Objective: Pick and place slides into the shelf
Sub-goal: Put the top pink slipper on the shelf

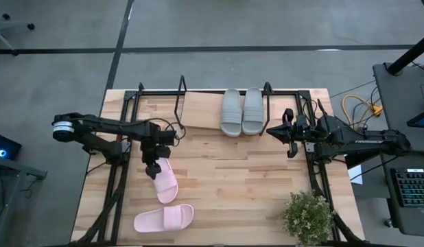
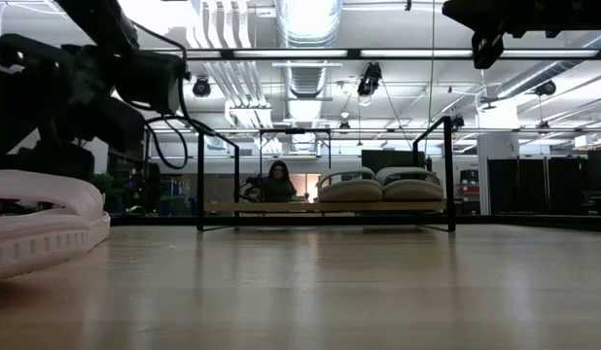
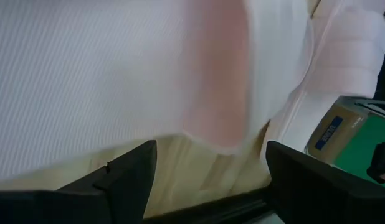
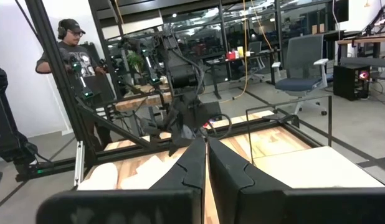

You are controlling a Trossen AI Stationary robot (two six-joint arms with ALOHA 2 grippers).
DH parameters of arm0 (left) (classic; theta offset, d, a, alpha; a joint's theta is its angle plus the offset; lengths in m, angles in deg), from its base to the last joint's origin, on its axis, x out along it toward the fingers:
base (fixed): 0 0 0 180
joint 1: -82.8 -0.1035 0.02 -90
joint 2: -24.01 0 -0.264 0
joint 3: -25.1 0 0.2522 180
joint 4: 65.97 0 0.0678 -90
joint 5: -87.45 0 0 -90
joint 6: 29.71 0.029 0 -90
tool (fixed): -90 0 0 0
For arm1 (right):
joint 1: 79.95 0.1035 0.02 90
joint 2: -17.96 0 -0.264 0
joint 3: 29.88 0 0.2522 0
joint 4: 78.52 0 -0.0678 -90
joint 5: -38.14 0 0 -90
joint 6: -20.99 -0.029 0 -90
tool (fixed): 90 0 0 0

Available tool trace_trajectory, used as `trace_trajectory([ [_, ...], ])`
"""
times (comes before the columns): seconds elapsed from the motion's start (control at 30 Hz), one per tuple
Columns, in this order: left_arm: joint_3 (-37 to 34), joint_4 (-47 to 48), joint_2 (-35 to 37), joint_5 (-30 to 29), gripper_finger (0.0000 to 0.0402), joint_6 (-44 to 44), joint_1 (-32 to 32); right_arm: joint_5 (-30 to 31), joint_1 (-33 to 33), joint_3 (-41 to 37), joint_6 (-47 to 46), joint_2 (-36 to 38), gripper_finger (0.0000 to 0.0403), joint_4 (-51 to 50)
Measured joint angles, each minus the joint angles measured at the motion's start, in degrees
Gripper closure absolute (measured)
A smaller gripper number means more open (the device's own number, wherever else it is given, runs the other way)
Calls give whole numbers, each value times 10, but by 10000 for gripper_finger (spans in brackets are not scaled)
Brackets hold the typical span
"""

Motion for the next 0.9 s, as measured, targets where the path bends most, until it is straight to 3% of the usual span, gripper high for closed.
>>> trace_trajectory([
  [0.27, -27, -85, 17, 11, 116, 0, 0, 1, 0, 0, -15, 0, 394, 0],
  [0.5, -35, -103, 9, 45, 118, 0, 0, 2, 0, 0, -15, 0, 394, 0],
  [0.9, -35, -143, -37, 66, 198, 16, 0, 15, 0, 0, -15, 0, 394, 0],
])
